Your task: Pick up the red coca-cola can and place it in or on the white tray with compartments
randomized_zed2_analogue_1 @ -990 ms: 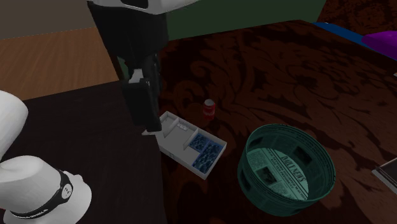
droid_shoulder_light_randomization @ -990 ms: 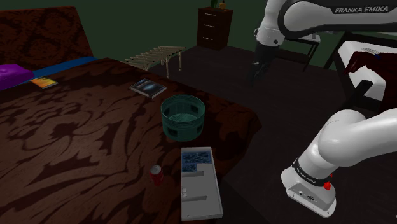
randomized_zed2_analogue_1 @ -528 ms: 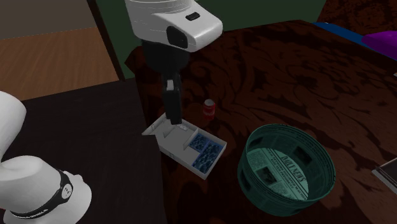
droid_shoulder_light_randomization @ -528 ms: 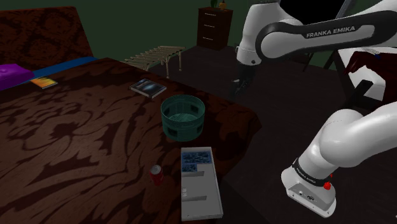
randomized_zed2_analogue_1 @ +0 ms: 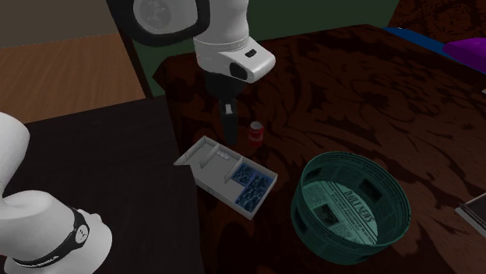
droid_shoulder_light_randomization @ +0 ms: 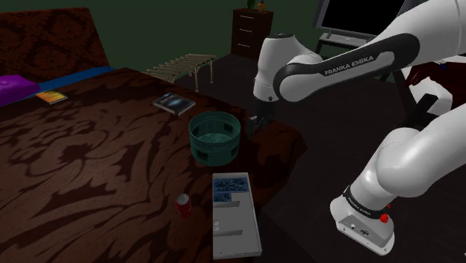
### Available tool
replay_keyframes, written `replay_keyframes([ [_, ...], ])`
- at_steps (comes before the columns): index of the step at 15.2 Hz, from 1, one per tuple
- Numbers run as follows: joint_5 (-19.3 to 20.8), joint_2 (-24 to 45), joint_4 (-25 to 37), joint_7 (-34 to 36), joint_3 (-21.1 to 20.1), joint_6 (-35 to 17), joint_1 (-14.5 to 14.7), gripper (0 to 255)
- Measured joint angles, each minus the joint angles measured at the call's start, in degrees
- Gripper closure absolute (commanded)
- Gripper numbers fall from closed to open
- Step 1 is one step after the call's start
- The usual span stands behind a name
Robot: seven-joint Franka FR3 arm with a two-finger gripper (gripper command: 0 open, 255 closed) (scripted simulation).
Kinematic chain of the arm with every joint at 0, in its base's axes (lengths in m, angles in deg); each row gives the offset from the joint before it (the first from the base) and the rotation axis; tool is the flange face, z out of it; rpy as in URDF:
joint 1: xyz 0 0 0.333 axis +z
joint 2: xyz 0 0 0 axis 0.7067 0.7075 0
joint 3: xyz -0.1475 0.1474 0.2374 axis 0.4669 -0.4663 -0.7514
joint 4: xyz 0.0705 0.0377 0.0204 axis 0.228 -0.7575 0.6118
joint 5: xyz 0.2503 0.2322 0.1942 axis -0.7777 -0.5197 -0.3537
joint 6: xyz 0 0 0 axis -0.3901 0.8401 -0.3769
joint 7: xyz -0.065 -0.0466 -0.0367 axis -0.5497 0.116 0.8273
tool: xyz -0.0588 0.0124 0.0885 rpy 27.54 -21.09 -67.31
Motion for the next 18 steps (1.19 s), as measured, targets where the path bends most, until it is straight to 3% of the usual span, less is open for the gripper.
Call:
replay_keyframes([
  [9,4.8,18.3,6.0,10.9,-6.6,-12.4,1.5,0],
  [13,10.1,27.7,10.8,17.4,-7.9,-16.4,3.2,0],
  [18,17.0,39.0,18.6,25.1,-7.0,-19.2,7.4,0],
])
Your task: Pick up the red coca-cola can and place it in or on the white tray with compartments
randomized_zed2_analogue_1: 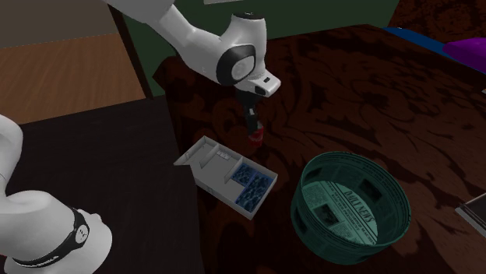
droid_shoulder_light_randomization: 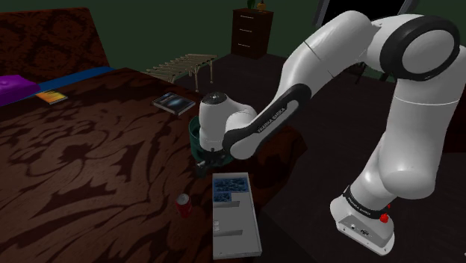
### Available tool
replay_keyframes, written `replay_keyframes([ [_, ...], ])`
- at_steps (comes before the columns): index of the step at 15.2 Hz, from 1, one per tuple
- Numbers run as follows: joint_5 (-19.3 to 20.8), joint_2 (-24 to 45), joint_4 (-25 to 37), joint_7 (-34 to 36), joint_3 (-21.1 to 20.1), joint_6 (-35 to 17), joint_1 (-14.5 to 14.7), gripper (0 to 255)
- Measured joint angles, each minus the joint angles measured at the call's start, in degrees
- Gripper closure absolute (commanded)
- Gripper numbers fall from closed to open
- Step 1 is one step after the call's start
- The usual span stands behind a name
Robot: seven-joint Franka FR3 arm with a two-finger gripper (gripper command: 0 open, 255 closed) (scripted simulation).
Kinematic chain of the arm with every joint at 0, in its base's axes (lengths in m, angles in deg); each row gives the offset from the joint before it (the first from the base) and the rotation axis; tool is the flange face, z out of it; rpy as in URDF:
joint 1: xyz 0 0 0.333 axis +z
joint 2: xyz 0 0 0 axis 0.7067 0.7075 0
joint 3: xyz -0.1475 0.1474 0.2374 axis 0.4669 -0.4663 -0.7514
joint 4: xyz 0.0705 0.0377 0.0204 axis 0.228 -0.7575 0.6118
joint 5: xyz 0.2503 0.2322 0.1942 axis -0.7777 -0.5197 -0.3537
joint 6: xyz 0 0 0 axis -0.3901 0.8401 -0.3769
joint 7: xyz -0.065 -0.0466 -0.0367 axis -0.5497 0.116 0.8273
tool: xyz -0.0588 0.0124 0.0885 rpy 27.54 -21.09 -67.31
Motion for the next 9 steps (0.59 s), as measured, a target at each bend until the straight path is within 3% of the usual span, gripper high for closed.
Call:
replay_keyframes([
  [9,7.2,18.9,17.1,8.5,4.0,-1.3,9.5,0],
])
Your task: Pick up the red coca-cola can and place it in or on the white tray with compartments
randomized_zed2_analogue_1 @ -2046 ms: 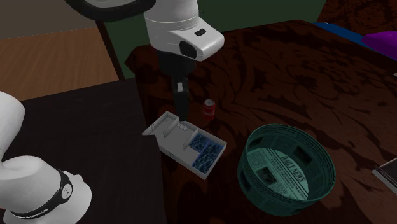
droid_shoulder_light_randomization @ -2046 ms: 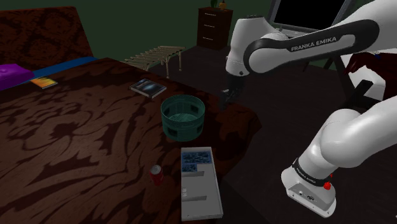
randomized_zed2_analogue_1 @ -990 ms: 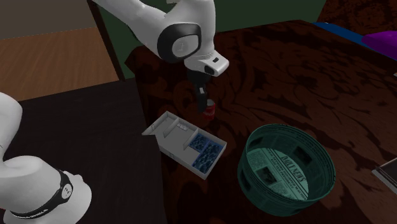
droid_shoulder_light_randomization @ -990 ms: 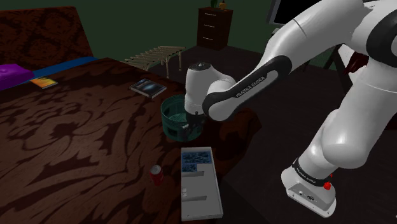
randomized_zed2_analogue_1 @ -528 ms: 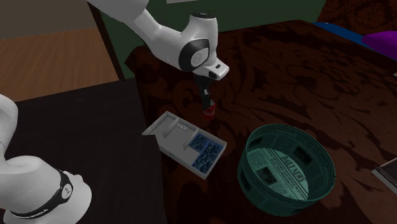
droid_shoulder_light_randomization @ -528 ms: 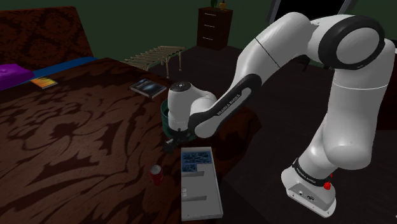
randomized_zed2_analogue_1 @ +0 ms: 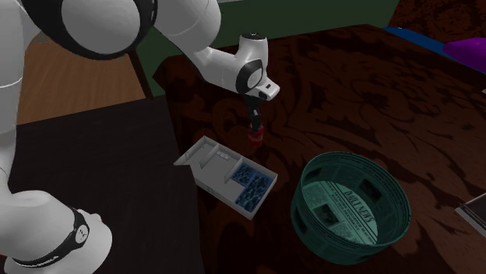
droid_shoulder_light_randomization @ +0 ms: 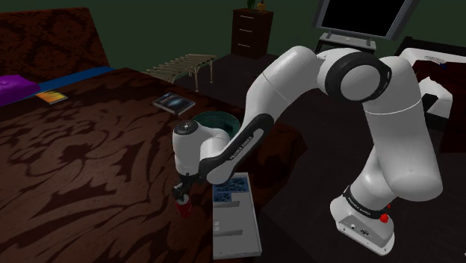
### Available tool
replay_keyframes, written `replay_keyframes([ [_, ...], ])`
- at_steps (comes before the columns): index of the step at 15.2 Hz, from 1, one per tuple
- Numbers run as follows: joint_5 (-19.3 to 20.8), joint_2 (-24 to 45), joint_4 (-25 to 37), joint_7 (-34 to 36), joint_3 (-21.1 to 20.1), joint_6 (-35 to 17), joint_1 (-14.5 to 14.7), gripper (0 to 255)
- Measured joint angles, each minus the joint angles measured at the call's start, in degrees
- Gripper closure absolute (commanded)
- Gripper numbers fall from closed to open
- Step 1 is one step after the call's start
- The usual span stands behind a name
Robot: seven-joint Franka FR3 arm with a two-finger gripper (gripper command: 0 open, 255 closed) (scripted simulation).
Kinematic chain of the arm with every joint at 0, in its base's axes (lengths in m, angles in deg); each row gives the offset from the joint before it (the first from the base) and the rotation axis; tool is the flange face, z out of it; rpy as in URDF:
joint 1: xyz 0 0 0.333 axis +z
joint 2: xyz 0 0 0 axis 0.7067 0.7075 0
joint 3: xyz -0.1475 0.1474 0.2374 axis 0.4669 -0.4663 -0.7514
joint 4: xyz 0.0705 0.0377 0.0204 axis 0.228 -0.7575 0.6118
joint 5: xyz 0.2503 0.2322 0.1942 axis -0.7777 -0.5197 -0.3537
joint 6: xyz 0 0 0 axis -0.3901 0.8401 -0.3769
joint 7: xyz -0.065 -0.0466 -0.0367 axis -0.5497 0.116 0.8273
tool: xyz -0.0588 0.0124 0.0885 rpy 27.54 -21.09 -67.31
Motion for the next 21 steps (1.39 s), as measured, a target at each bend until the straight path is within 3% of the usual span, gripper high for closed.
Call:
replay_keyframes([
  [4,1.0,6.8,7.7,1.1,1.2,0.8,2.8,0],
  [17,2.2,12.2,10.7,1.7,2.7,-1.7,4.1,0],
  [18,2.2,12.2,10.7,1.7,2.7,-1.7,4.1,255],
  [21,2.2,12.1,10.7,1.7,2.7,-1.7,4.1,255],
])
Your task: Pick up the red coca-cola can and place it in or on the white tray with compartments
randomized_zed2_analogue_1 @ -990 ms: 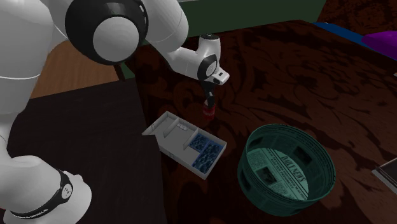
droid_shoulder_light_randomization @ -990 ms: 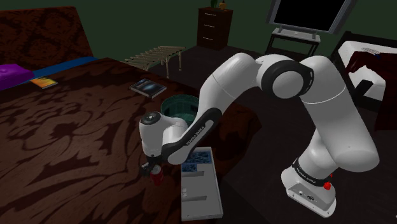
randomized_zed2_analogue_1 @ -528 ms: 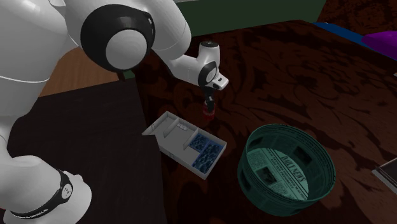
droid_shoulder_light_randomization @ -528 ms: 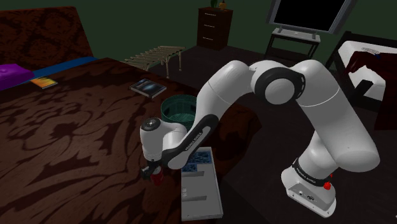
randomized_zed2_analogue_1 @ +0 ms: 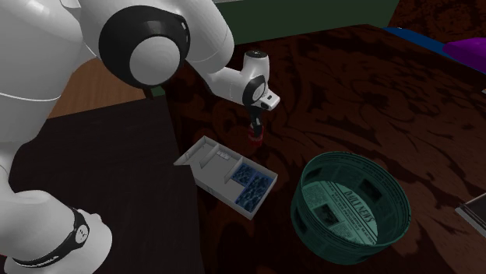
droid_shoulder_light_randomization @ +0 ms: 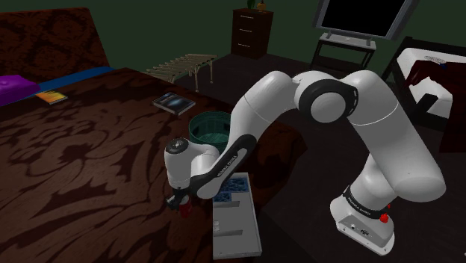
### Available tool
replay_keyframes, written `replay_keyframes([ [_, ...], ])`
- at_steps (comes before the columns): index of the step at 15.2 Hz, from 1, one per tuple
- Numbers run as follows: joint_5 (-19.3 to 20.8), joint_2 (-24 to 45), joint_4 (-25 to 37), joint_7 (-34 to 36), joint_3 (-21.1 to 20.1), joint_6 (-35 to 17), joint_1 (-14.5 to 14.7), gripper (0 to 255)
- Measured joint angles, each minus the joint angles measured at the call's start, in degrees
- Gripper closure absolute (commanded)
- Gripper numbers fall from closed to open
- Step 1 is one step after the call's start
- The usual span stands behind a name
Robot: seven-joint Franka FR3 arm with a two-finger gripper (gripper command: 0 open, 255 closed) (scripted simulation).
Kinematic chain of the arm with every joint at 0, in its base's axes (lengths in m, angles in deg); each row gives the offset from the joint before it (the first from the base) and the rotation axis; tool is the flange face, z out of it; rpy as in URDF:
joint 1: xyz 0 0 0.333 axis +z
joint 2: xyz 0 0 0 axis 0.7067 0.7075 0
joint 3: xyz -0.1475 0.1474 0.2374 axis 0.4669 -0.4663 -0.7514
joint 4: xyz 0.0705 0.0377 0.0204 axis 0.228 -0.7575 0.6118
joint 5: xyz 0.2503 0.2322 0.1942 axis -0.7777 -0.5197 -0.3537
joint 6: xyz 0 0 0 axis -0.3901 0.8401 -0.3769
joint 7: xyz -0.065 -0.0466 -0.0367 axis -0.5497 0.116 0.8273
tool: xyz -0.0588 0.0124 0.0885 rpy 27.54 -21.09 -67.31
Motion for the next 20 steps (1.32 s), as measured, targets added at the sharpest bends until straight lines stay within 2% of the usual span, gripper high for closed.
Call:
replay_keyframes([
  [8,-0.1,-0.3,-0.2,0.0,-0.1,0.2,-0.1,255],
  [20,-2.0,-7.4,-2.7,-1.2,-2.3,4.9,-1.8,255],
])
